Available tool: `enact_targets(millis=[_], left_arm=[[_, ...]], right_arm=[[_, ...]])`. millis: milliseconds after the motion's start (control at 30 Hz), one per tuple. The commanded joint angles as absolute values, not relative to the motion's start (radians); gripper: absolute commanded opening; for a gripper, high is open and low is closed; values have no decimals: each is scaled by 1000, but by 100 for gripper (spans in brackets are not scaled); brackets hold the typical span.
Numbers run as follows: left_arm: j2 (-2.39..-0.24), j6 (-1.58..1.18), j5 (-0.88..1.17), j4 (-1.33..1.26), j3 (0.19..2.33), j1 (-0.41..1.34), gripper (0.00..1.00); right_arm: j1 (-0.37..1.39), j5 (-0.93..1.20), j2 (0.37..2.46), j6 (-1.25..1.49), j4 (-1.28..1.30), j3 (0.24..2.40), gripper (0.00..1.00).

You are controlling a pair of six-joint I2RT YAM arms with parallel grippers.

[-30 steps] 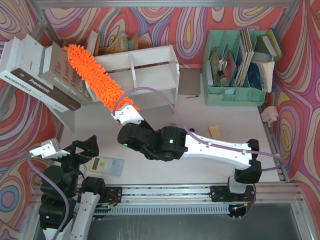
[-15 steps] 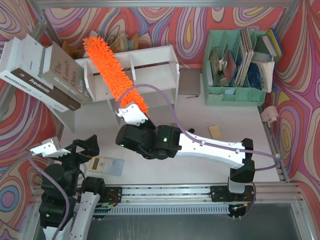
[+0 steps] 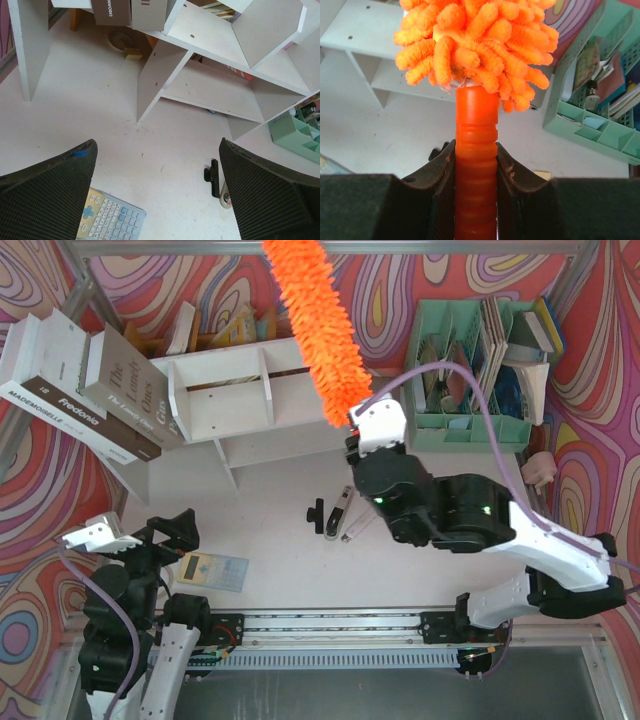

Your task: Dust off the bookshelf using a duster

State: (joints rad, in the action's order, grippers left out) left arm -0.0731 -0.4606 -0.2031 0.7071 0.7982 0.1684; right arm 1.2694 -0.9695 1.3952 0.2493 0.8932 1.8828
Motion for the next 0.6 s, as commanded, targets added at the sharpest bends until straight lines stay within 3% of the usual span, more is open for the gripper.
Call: enact_targets(millis=[0,567], left_arm=[[-91,-463,-209,686,790,164,99],[-82,-469,-215,689,789,156,98]], right_arm=[[1266,-1030,1375,213,845,1823,0],[1211,-886,1495,253,863,1721,0]])
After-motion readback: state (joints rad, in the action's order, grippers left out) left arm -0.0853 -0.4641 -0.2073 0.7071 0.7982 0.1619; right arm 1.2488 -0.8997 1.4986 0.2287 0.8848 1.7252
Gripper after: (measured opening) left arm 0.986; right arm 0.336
